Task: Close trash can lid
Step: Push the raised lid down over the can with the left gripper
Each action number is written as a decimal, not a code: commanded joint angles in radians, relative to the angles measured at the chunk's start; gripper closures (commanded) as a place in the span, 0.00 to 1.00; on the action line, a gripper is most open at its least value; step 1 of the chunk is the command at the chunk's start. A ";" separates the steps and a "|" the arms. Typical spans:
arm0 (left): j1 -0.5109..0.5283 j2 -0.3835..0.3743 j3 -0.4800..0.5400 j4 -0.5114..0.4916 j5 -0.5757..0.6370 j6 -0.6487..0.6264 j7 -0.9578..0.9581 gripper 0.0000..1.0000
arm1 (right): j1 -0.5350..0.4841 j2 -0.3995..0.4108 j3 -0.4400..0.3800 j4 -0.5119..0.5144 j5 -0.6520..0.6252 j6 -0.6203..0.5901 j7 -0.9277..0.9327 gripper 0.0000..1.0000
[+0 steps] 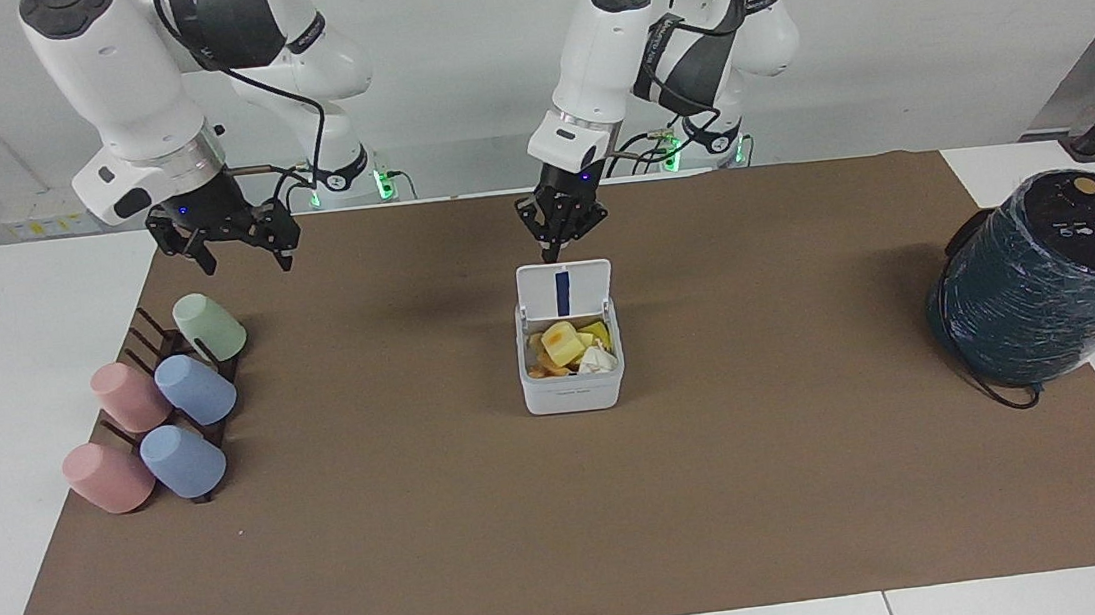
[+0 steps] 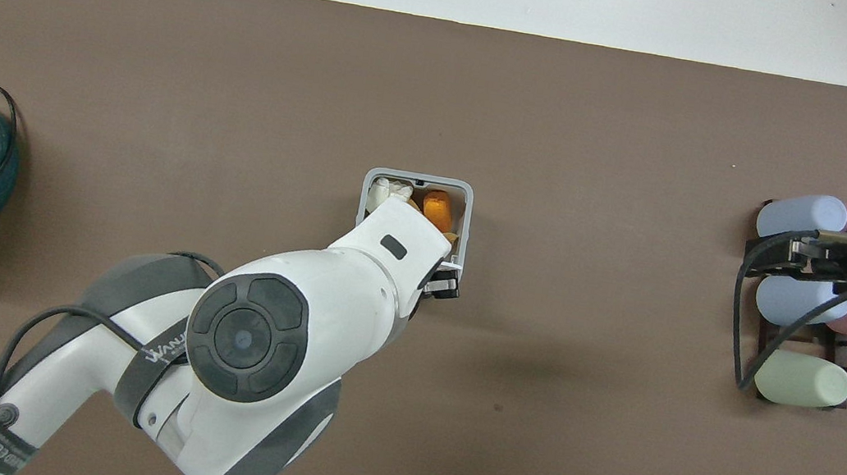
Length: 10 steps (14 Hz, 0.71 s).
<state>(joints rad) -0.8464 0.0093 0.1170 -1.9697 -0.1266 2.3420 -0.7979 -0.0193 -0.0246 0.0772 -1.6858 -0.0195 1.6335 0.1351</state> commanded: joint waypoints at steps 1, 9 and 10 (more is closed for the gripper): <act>-0.002 -0.003 0.007 -0.015 -0.027 0.026 -0.006 0.97 | -0.007 -0.011 0.004 -0.011 0.004 -0.004 0.012 0.00; 0.047 0.029 0.007 -0.008 -0.028 0.101 0.002 1.00 | -0.007 -0.011 0.006 -0.011 0.004 -0.004 0.012 0.00; 0.052 0.059 0.007 -0.002 -0.028 0.149 0.002 1.00 | -0.007 -0.011 0.006 -0.011 0.004 -0.004 0.012 0.00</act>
<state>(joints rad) -0.8146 0.0244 0.1277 -1.9698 -0.1398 2.4080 -0.8006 -0.0193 -0.0246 0.0772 -1.6858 -0.0195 1.6335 0.1351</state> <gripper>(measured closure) 0.991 0.000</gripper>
